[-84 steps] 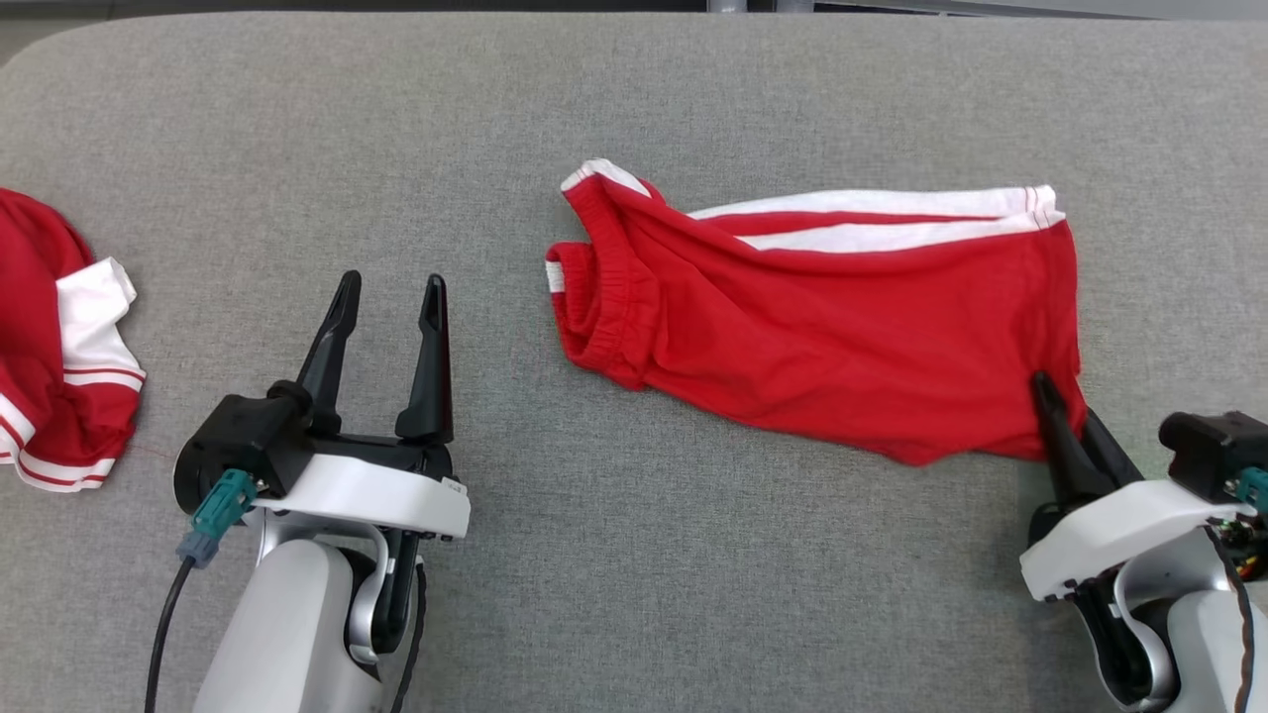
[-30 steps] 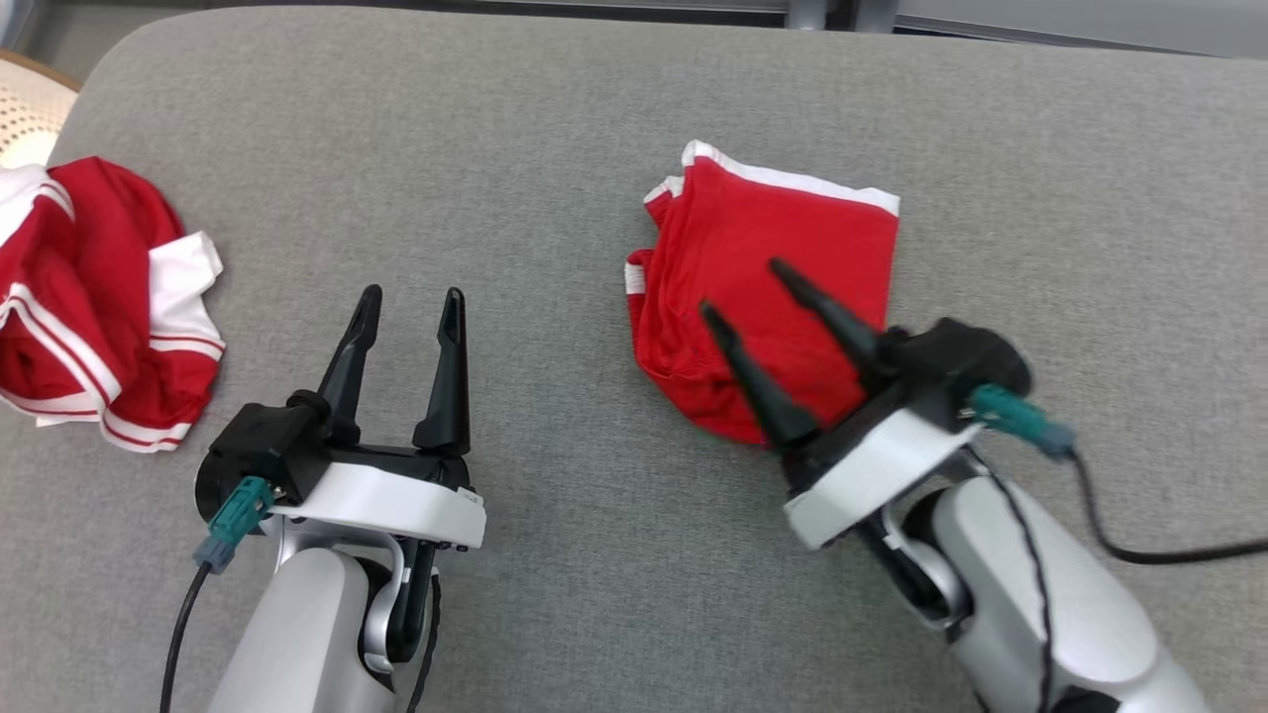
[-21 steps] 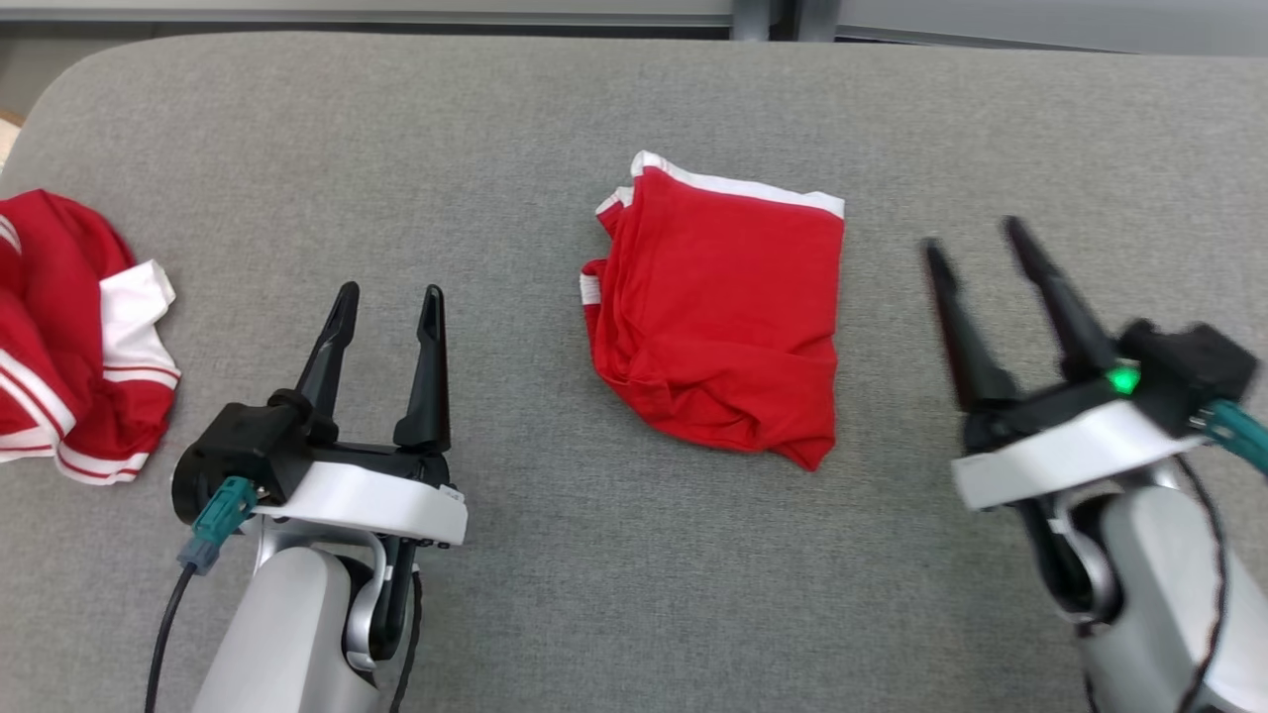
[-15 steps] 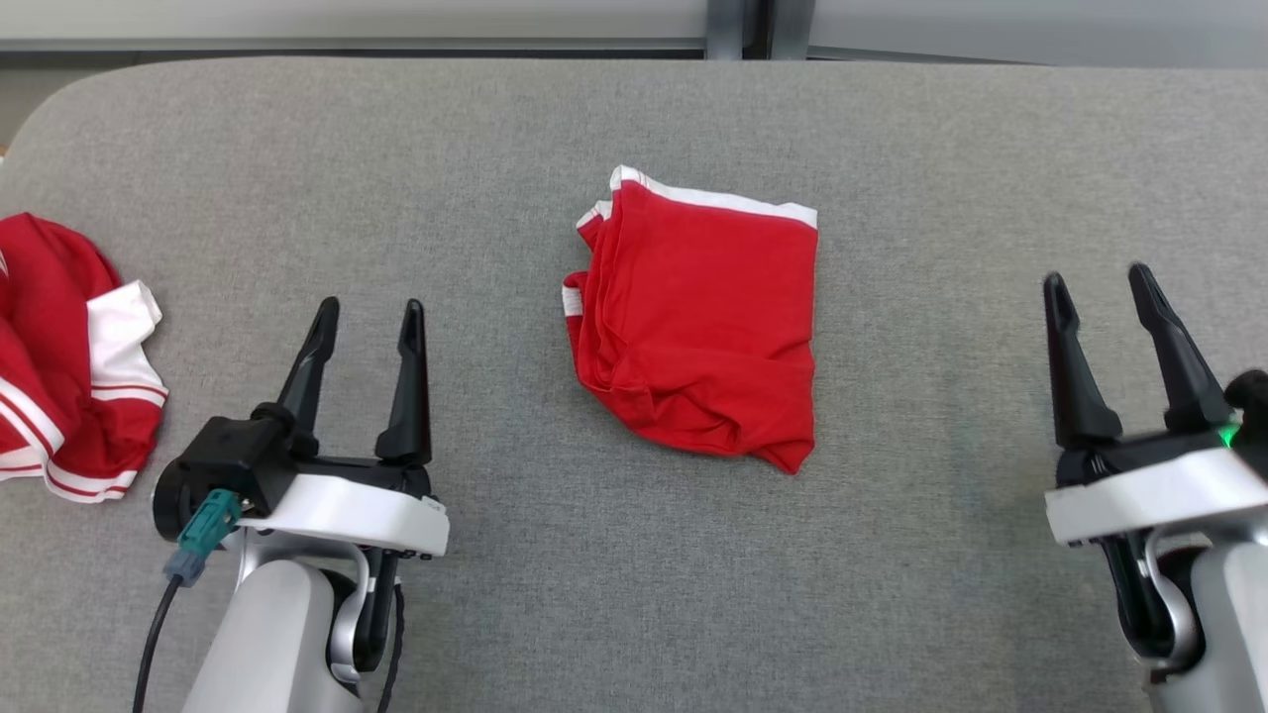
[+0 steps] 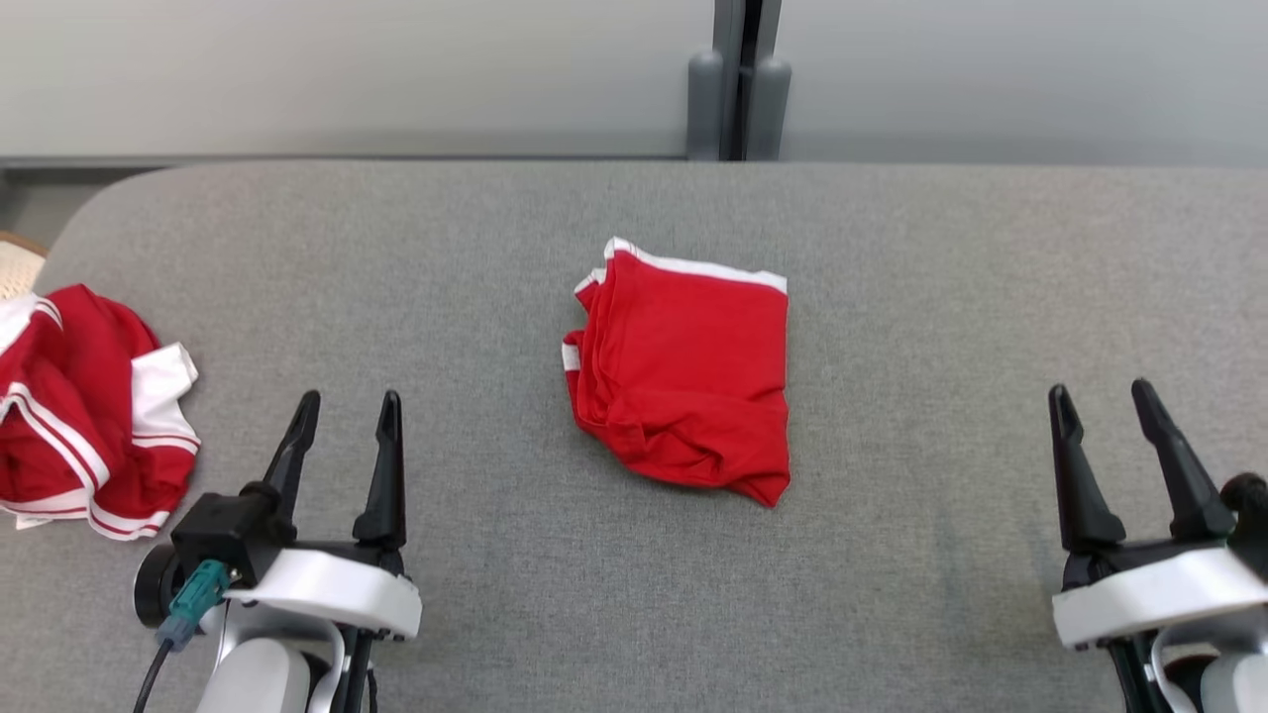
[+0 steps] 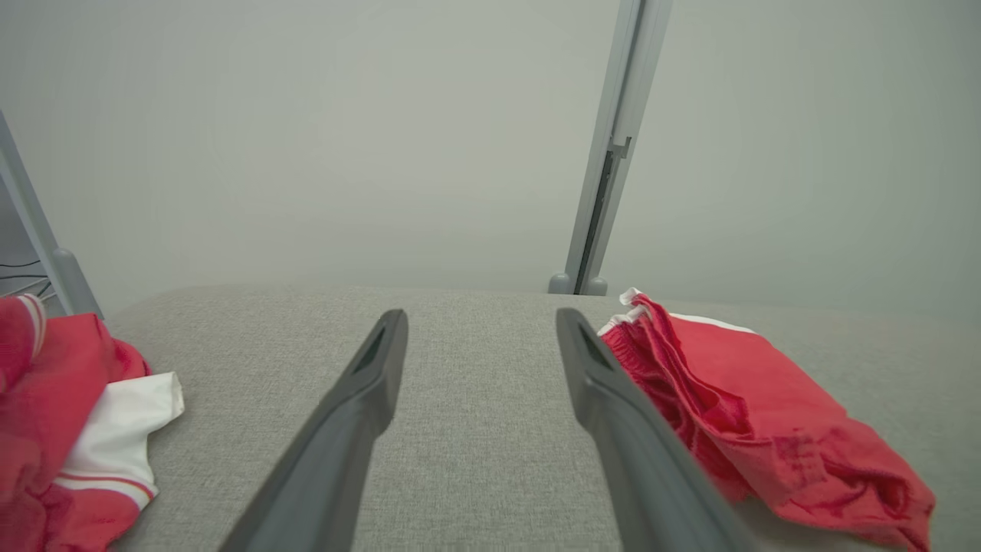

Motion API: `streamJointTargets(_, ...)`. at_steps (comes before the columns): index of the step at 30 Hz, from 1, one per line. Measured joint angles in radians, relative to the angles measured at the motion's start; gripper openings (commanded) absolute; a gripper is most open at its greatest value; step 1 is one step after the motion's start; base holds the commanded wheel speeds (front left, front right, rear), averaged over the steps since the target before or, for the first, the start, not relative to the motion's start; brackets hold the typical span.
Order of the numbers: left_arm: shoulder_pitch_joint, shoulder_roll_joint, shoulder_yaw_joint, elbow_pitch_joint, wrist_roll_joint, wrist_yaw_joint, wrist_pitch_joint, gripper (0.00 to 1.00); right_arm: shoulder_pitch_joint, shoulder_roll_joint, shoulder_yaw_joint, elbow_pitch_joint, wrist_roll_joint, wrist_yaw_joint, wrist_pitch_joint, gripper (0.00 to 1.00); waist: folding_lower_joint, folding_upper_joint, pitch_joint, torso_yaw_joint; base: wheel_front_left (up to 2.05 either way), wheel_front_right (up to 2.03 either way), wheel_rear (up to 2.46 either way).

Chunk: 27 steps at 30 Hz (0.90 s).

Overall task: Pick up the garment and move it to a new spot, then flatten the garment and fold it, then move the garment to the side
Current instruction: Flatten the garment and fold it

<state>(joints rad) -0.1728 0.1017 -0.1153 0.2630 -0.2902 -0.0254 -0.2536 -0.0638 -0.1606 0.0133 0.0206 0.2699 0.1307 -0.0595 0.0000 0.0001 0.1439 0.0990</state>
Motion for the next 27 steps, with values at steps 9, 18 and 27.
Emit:
streamJointTargets(9, 0.075, 0.016, -0.001, -0.014, -0.007, 0.009, 0.034, 1.0, 0.09, 0.024, -0.014, -0.043, -0.02, 0.0, 0.042, 1.0, 0.0, 0.0, -0.09, -0.007, 0.0, 0.0, 0.0)
streamJointTargets(18, 0.109, 0.029, -0.002, -0.053, -0.011, 0.026, 0.061, 1.0, 0.138, 0.045, -0.034, -0.089, -0.033, 0.0, 0.07, 1.0, 0.0, 0.0, -0.123, -0.016, 0.0, 0.0, 0.0)
streamJointTargets(27, 0.113, 0.035, -0.005, -0.069, -0.02, 0.035, 0.075, 1.0, 0.141, 0.054, -0.037, -0.1, -0.035, 0.0, 0.079, 1.0, 0.0, 0.0, -0.119, -0.017, 0.0, 0.0, 0.0)
